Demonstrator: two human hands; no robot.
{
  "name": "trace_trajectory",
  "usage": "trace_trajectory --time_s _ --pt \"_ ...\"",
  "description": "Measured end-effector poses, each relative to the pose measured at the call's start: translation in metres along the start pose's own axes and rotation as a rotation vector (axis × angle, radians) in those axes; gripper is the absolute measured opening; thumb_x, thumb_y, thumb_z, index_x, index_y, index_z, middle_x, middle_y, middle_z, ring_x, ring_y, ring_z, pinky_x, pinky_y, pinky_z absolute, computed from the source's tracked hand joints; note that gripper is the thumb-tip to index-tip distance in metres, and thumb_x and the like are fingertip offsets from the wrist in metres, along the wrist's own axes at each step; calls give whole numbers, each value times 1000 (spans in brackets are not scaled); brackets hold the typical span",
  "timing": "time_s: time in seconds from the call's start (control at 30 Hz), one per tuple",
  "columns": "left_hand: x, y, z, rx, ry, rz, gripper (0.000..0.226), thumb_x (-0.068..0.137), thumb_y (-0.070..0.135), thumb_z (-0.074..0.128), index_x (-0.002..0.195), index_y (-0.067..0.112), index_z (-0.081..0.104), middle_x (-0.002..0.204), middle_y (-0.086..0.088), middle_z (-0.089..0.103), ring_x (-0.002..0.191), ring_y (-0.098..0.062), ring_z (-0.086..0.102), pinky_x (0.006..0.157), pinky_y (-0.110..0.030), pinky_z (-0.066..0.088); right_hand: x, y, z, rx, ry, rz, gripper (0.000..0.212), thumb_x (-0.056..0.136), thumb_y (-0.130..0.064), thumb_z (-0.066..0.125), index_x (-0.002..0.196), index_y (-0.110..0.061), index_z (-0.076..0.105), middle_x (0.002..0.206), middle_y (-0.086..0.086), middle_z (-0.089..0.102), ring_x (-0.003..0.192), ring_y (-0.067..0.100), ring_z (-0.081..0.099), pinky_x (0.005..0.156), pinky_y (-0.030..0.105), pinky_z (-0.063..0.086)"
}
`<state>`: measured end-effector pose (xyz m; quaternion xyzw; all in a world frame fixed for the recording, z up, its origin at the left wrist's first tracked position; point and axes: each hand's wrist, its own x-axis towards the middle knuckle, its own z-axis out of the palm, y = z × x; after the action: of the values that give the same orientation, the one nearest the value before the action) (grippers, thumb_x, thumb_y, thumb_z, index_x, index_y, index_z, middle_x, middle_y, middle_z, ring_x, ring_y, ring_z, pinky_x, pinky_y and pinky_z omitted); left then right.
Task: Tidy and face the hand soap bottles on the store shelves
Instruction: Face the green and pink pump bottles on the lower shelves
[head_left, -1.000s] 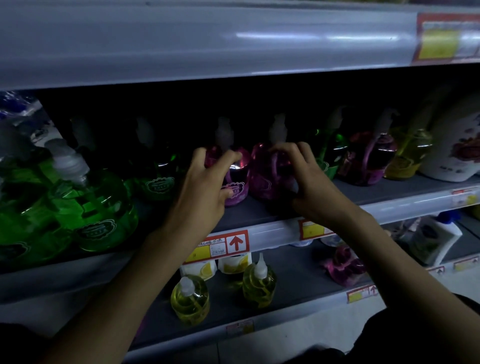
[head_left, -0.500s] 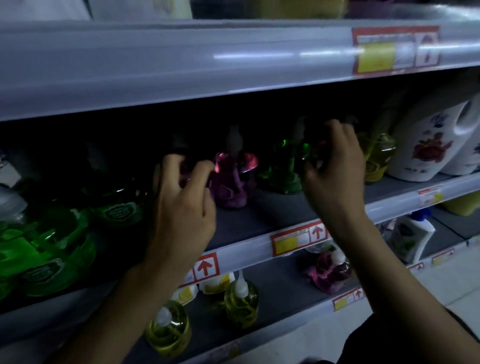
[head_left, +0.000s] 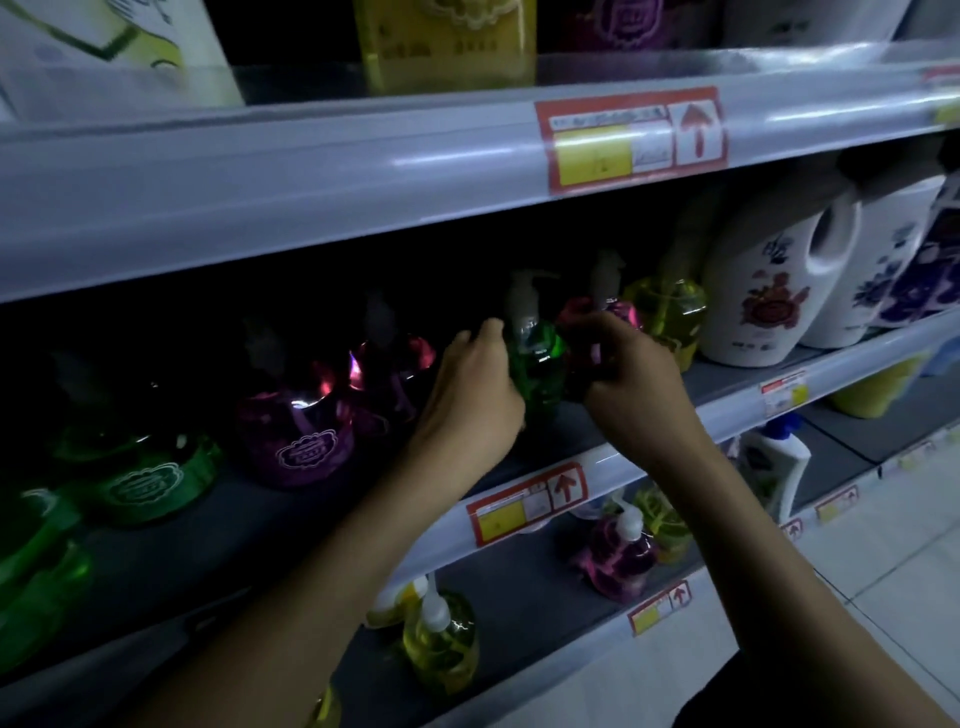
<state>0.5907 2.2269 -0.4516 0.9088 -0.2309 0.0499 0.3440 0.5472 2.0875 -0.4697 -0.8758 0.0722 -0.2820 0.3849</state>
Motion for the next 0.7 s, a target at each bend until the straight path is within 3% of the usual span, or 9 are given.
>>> trace_trajectory --time_s 0.07,0.13,0.2,0.3,0.4,0.47,0.57,0.63,0.7 --pt "-14 -10 -2 -83 32 62 51 87 -5 52 132 19 44 113 -7 57 85 -20 65 77 -34 56 -6 8 -10 38 -24 49 45 83 0 63 120 -27 61 108 -6 68 97 10 65 84 34 57" --pt "-25 -18 -2 -168 16 50 51 91 3 54 135 26 42 102 -4 62 65 -10 66 58 -18 53 -12 13 -19 91 -203 106 57 81 -2 70 130 -26 54 113 -12 63 97 6 63 89 32 55" --pt "-28 -23 1 -348 -33 -23 58 90 9 61 140 29 38 99 0 65 51 -7 62 46 -17 45 -15 13 -21 105 -398 153 64 77 -7 77 133 -21 51 119 -9 62 101 10 63 92 33 54" --pt "-30 -23 5 -481 17 -53 61 86 8 67 139 29 43 99 1 68 49 -13 58 47 -23 45 -17 3 -14 -122 -326 52 50 71 -17 82 117 -18 62 105 -2 70 95 17 66 81 34 54" --pt "-48 -22 -2 -479 131 -44 68 83 10 70 140 35 42 109 -9 68 78 -28 68 66 -35 56 -29 -17 -8 -138 -181 1 55 64 -20 86 115 -20 65 94 -1 73 87 19 68 72 34 54" --pt "-66 -27 -16 -407 212 -12 69 84 18 71 140 42 39 98 -19 69 89 -37 66 76 -38 54 -37 -36 -7 -121 -148 -35 59 60 -19 88 115 -22 65 86 -5 72 80 14 67 68 31 51" --pt "-101 -45 -45 -327 302 44 72 85 28 68 138 55 28 92 -18 70 87 -38 64 76 -42 56 -52 -75 -5 -168 -155 -90 63 54 -24 91 113 -22 68 78 -11 69 74 4 64 65 26 43" --pt "-127 -62 -65 -341 330 34 71 85 32 65 132 67 25 88 -13 71 84 -33 66 72 -44 57 -62 -99 7 -226 -181 -154 68 48 -37 91 111 -24 70 77 -11 68 76 9 66 64 24 39" --pt "-146 -81 -82 -363 342 -41 71 88 29 64 125 74 24 71 -7 68 68 -28 65 62 -45 55 -72 -117 27 -199 -224 -221 66 46 -44 89 108 -26 71 73 -16 61 73 12 68 63 23 41"
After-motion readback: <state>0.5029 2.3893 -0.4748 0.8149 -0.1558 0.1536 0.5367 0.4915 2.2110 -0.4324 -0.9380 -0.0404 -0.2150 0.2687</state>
